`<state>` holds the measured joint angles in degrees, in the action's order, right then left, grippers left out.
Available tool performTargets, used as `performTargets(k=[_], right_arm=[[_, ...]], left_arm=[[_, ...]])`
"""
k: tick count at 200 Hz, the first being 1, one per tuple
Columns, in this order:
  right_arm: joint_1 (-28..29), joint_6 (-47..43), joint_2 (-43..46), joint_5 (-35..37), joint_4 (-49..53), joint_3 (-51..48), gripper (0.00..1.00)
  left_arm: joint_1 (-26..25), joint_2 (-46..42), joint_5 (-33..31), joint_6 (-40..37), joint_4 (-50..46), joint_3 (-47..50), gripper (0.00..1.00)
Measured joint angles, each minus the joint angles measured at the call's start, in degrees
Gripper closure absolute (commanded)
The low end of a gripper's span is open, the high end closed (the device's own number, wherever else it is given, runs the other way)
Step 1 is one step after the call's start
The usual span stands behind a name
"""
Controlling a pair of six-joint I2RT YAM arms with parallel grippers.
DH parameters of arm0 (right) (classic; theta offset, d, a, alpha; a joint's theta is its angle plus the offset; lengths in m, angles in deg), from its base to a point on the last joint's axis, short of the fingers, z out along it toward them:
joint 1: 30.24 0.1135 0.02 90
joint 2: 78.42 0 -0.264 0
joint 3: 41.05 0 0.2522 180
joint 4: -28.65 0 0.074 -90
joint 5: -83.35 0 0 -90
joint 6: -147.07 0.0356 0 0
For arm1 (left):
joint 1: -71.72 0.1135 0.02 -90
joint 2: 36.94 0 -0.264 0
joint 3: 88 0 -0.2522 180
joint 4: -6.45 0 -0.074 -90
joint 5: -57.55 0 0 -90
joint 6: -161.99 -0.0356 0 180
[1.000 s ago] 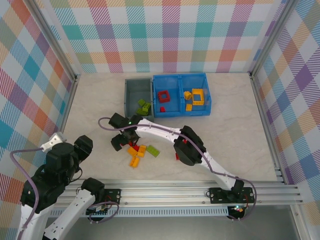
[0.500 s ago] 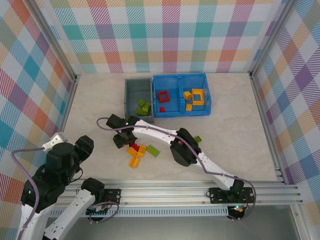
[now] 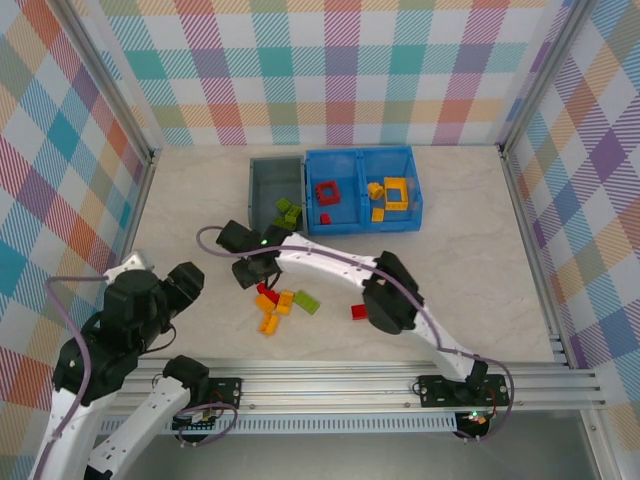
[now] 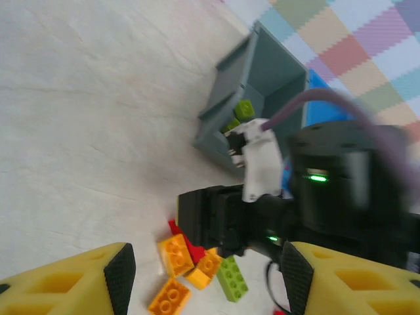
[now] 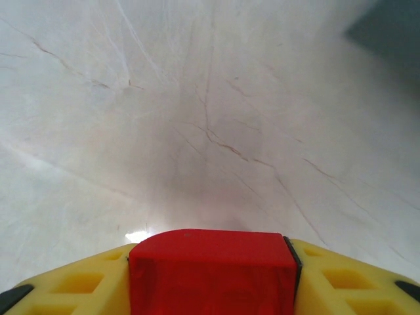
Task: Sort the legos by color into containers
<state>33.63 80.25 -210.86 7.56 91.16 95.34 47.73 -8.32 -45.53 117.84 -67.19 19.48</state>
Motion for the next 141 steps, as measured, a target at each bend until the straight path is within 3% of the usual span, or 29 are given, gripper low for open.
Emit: performTargets(k=[35, 64, 93, 114, 141], right_arm=[[-3.52, 0.15, 22.56, 2.10, -5.38, -16.65, 0.48], [-15.32, 0.83, 33.42, 1.64, -7.96, -24.55, 0.48], [-25.24, 1.86, 27.02, 1.64, -7.30, -22.25, 0.46], [-26.99, 3.04, 17.20, 2.12, -5.57, -16.35, 0.44], [-27.56, 5.40, 6.05, 2.91, -1.14, -7.89, 0.44]], left_arm=[[-0.04, 8.92, 9.38, -1.46, 7.21, -1.68, 0.39], [-3.50, 16.59, 13.94, -1.57, 15.15, -2.23, 0.40], [-13.53, 25.24, 11.13, -1.99, 20.46, -4.17, 0.40], [-20.52, 30.69, 7.23, -2.40, 23.21, -5.92, 0.40], [-25.35, 33.68, 2.58, -2.62, 25.03, -6.01, 0.40]])
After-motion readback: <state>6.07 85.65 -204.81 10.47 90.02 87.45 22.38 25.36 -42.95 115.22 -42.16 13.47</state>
